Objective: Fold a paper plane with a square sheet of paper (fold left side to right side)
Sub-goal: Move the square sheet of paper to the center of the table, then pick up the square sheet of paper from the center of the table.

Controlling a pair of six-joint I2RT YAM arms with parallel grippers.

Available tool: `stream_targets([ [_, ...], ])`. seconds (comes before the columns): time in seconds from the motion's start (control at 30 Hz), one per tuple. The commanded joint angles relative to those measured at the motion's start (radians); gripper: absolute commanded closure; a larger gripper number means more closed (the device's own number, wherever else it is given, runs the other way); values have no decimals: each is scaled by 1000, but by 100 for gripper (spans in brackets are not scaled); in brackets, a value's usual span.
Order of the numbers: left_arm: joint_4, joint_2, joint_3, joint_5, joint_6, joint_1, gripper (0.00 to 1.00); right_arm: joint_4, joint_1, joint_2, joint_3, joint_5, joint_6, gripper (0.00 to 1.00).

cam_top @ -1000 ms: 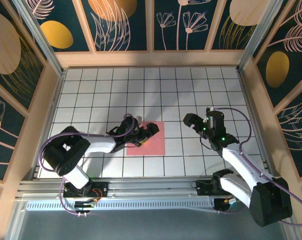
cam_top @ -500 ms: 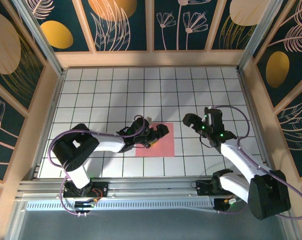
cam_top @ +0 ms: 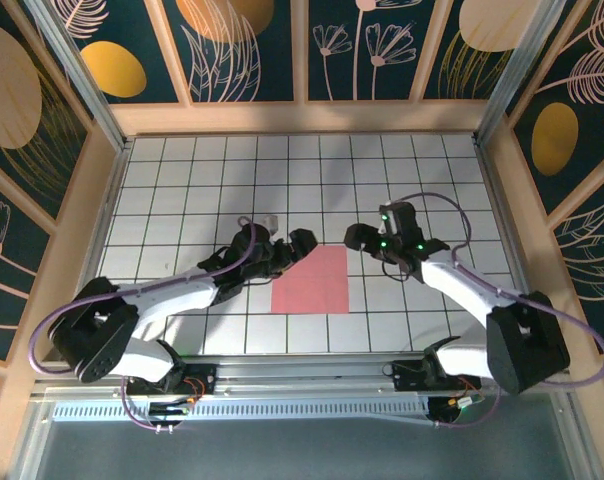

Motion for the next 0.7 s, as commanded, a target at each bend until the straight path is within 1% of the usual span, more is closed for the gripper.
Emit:
stream_targets([
  [0.0, -144, -41, -65, 7, 51, 12, 1, -34, 64, 84, 71, 57, -38, 13],
  [0.1, -156, -62, -100, 44, 70, 15, 3, -67, 120, 173, 143, 81, -59, 10],
  [0.17, -148, -58, -114, 77, 76, 15, 6, -87, 147, 231, 185, 94, -71, 9],
  [0.4, -132, 34, -82, 172, 120, 15, 28, -114, 185, 362, 272, 115, -91, 6],
  [0.47, -135, 64, -66, 187, 131, 16, 33, -118, 189, 384, 285, 123, -95, 5],
  [0.67, -178, 108, -39, 171, 164, 15, 37, -128, 203, 437, 314, 138, -106, 3],
])
